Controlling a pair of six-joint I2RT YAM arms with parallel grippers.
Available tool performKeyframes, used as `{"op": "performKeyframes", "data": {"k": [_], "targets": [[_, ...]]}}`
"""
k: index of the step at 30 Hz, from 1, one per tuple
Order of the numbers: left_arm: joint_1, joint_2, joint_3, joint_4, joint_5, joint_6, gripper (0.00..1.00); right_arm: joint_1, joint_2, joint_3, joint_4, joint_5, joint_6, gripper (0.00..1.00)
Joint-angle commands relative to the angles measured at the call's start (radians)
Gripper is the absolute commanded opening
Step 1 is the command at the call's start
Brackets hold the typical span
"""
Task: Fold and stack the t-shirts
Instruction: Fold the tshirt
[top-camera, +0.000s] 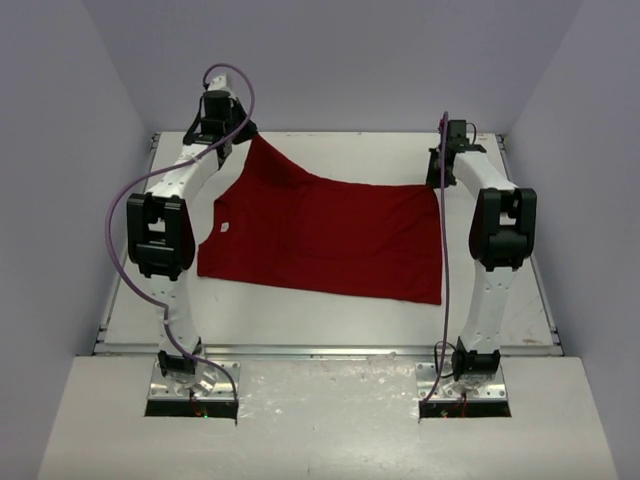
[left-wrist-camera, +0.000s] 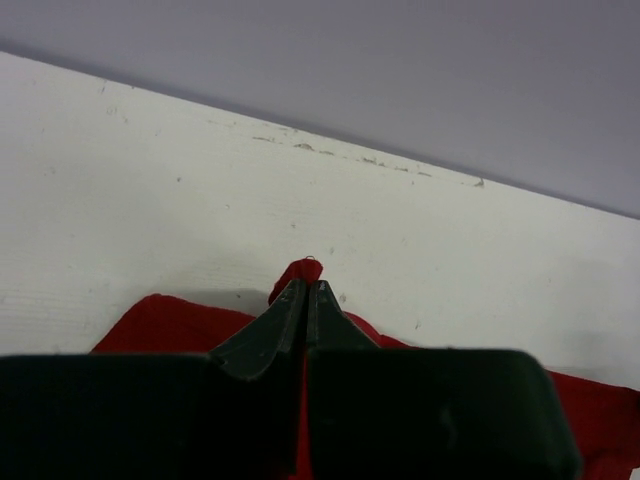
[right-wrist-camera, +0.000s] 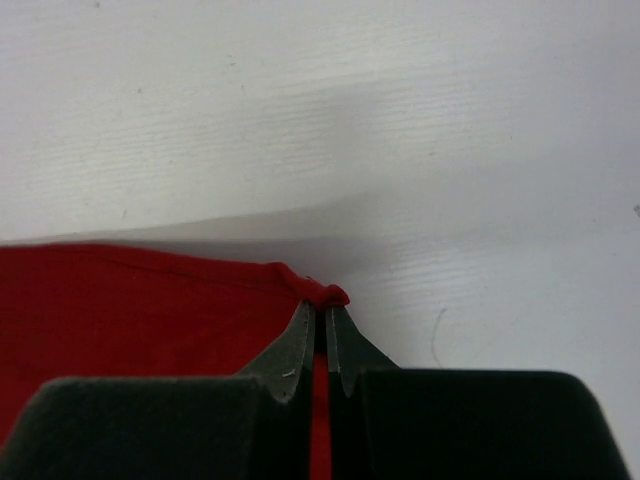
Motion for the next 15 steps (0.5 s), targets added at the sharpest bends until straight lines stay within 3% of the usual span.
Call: {"op": "performKeyframes", "data": {"k": [1,9,15], "targets": [[-0.007,-0.105,-0.003,0.078,-0.039,-0.009,0.00,0.008,-0.116,-0.060,0.061,0.016,0.039,0.01],[-0.005,-0.155,-0.064,0.110,-0.039,-0.014,0.00,0.008,-0.225,-0.221,0.072,0.006,0.108,0.01],[-0.005,-0.286,-0.285,0.175,-0.128,-0.052,0.00,0.008,-0.326,-0.361,0.084,0.026,0.153,0.01]]}}
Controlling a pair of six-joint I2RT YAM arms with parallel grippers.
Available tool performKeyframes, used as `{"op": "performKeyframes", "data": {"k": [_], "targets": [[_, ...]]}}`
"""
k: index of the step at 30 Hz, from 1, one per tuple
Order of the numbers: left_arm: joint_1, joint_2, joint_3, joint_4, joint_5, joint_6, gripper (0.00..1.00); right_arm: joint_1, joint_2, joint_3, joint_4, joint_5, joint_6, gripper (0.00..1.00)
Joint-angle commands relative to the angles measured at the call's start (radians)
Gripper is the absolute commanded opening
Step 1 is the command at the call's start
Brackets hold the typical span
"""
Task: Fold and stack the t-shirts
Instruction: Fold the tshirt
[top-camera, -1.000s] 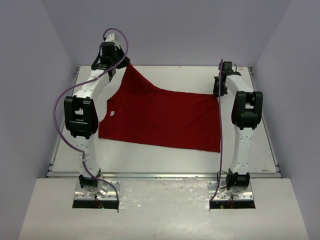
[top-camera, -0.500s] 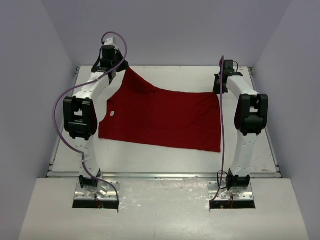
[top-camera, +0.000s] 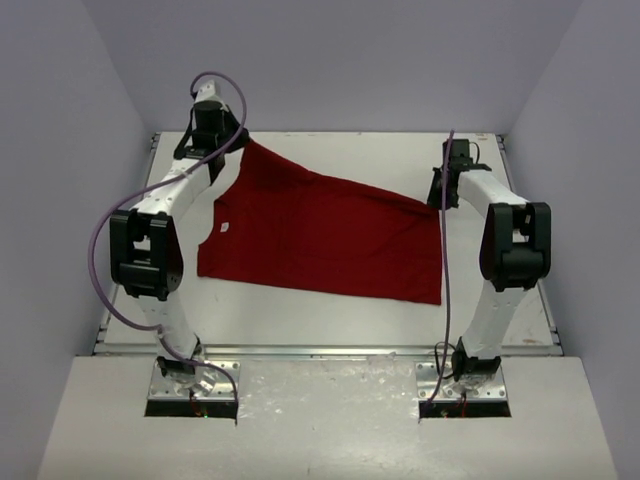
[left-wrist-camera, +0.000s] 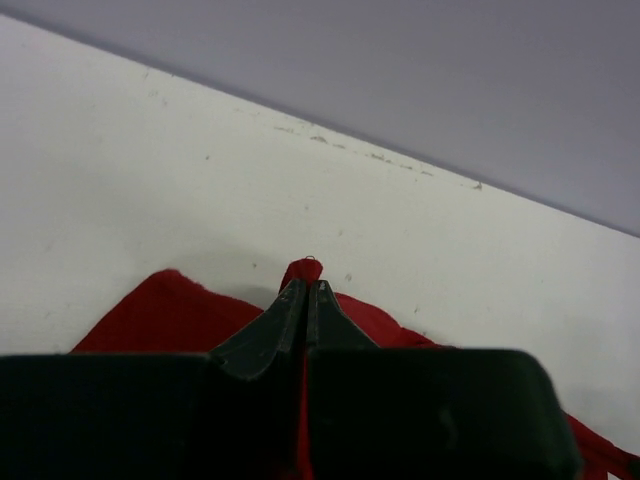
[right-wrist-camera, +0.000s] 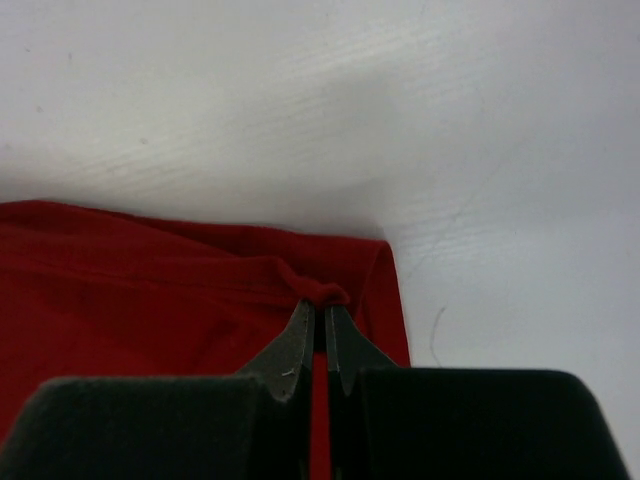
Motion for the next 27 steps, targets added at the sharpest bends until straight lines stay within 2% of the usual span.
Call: {"op": "performKeyframes", "data": {"k": [1,7,14,21,27], "targets": [[-0.005,-0.118,-0.093,0.105,-0.066,-0.030,0.00,-0.003,-0.103,-0.059,0.030,0.028,0.052,0.01],[-0.004,-0.201,-0.212,0.131,-0.098,-0.058,0.00,-0.003,-0.175,-0.169,0.059,0.031,0.059,0.01],[-0.005,-0.313,-0.330,0.159,-0.121,-0.102,0.00,-0.003,-0.229,-0.226,0.055,0.044,0.058,0.03],[-0.010,-0.428,-0.470,0.116,-0.158,-0.181,0.01,-0.003,-0.301,-0.343,0.061,0.057,0.066,0.06],[-0.025,-0.481,-0.547,0.079,-0.186,-0.234,0.00,-0.003,-0.328,-0.370,0.046,0.071,0.070,0.06]]}}
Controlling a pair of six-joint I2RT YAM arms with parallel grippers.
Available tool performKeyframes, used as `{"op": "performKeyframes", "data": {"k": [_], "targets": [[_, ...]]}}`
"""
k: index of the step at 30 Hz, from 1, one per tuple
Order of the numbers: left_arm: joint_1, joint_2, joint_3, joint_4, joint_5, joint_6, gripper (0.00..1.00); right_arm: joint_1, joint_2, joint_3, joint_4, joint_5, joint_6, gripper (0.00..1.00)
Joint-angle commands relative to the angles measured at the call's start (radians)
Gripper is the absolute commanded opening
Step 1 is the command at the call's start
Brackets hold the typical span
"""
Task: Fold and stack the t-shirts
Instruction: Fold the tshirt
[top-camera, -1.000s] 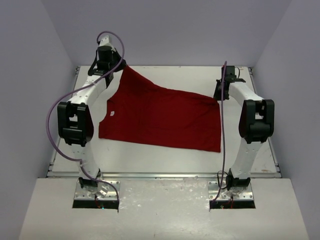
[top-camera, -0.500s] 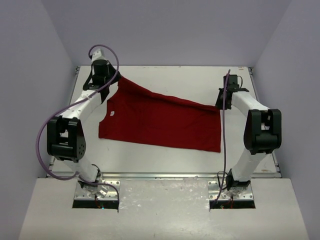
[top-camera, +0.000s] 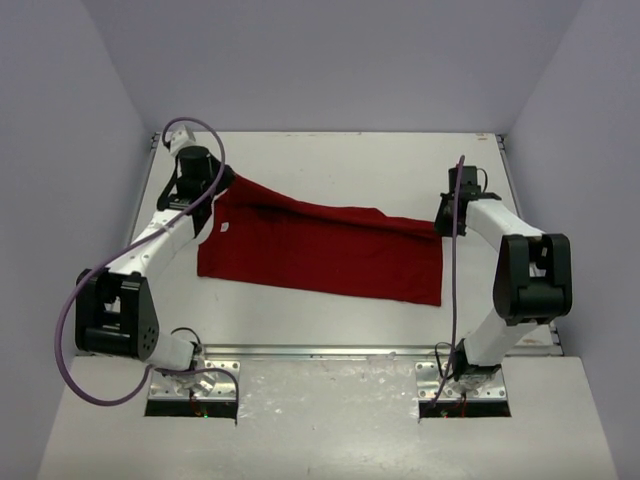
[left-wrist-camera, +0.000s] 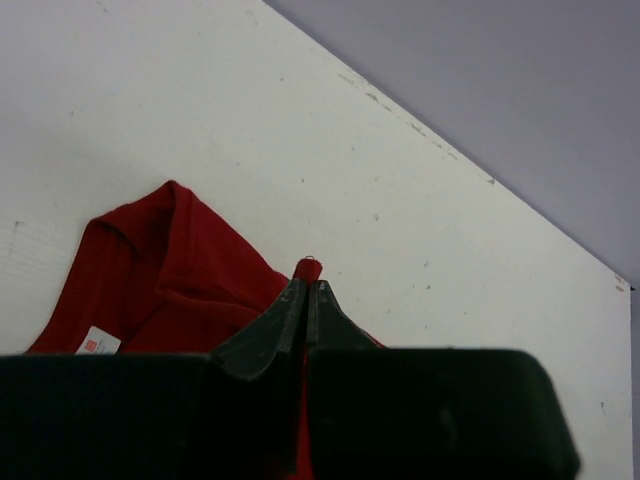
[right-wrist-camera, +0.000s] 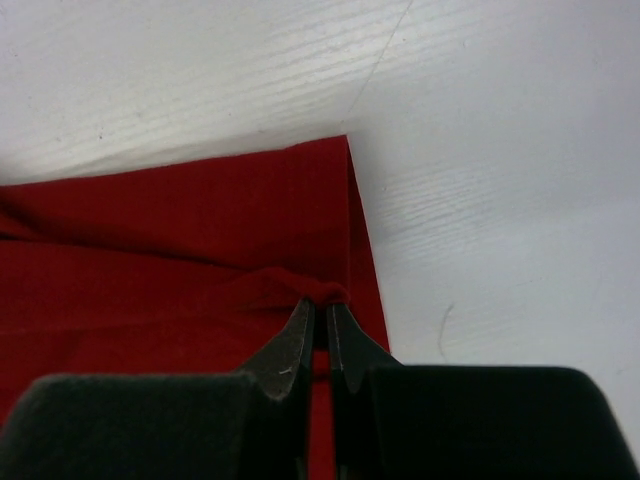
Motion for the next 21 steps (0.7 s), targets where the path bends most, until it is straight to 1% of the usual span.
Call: {"op": "performKeyframes", "data": {"k": [1,6,12,16,21], "targets": [[-0.021,-0.057,-0.039,-0.003,-0.037,-0.053,0.00,-0.003,-0.052,-0.004,0.004,0.041,0.019,0.06],[-0.035,-0.128,-0.103,-0.052,-0.099,-0.102,0.00,-0.003,-0.094,-0.059,0.007,0.048,0.027,0.06],[-0.040,-0.189,-0.163,-0.087,-0.188,-0.110,0.00,-0.003,-0.132,-0.111,0.007,0.055,0.039,0.07],[-0.040,-0.202,-0.189,-0.106,-0.201,-0.123,0.00,-0.003,-0.144,-0.137,0.010,0.054,0.046,0.08],[-0.044,-0.281,-0.258,-0.104,-0.209,-0.143,0.00,-0.003,-0.166,-0.159,-0.002,0.063,0.049,0.09]]}}
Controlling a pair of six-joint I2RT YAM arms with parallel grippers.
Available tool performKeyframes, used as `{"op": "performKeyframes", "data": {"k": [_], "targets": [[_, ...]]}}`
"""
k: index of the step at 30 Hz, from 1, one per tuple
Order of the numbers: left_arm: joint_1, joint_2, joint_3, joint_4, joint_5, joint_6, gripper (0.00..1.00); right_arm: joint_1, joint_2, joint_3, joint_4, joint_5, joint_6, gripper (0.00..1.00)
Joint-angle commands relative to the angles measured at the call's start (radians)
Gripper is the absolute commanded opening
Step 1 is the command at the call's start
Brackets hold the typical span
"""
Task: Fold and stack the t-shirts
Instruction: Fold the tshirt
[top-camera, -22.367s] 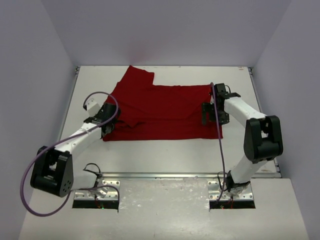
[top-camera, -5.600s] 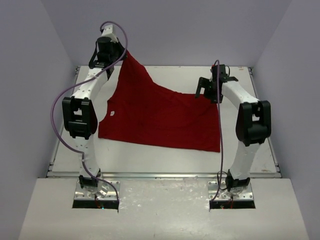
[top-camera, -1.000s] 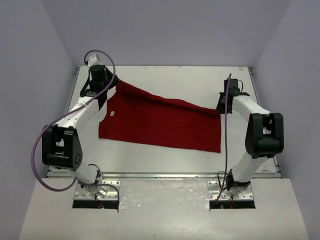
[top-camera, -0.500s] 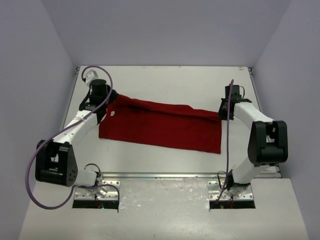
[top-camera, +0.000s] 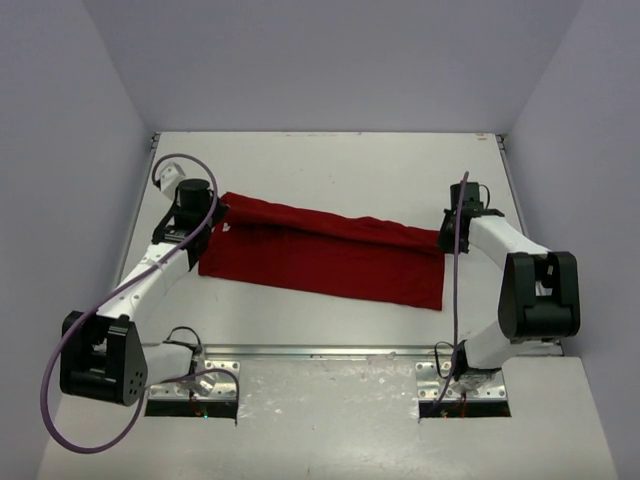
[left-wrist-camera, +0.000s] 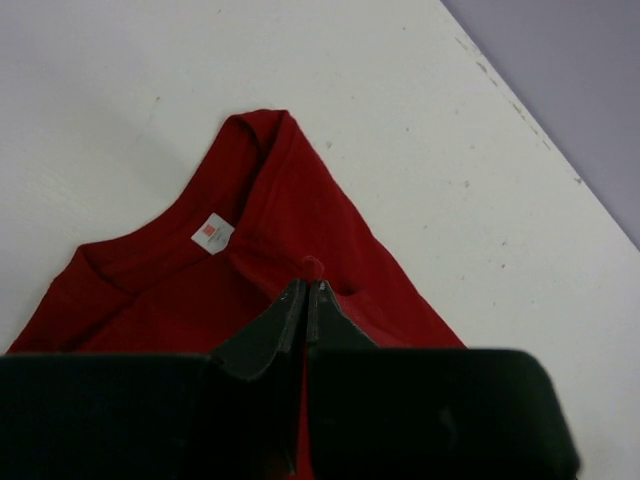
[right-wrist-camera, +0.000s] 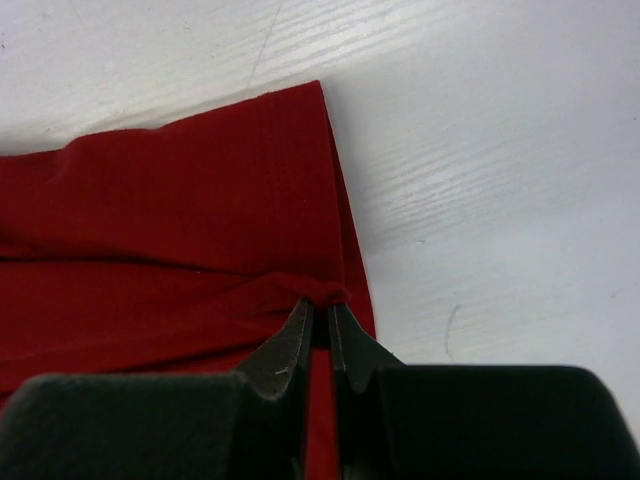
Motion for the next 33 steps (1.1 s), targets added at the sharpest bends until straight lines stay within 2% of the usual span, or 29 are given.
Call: {"op": "performKeyframes", "data": {"k": [1,8,13,14,20,25,26,33], "targets": [[-0.013,-0.075,-0.032,0.013,-0.042,-0.022,0.00,-0.003,-0.050,-0.008,0.007,0.039,0.012,0.09],[-0.027,-0.126,-0.084,-0.001,-0.070,-0.038,0.00,-0.003,-0.058,-0.028,0.002,0.049,0.018,0.10],[-0.053,-0.143,-0.132,0.005,-0.067,-0.042,0.00,-0.003,-0.070,-0.051,0.001,0.046,0.024,0.16],[-0.057,-0.146,-0.145,0.005,-0.067,-0.044,0.00,-0.003,-0.072,-0.057,0.005,0.046,0.027,0.22],[-0.076,-0.169,-0.187,-0.006,-0.081,-0.055,0.00,-0.003,-0.116,-0.093,0.021,0.013,0.042,0.25],[-0.077,-0.216,-0.205,-0.038,-0.097,-0.059,0.00,-0.003,-0.127,-0.108,0.027,-0.010,0.047,0.12],[-0.077,-0.223,-0.207,-0.049,-0.114,-0.067,0.00,-0.003,-0.128,-0.111,0.025,-0.014,0.047,0.05],[-0.077,-0.241,-0.213,-0.070,-0.119,-0.072,0.00,0.040,-0.156,-0.128,0.027,0.011,0.045,0.03]]}}
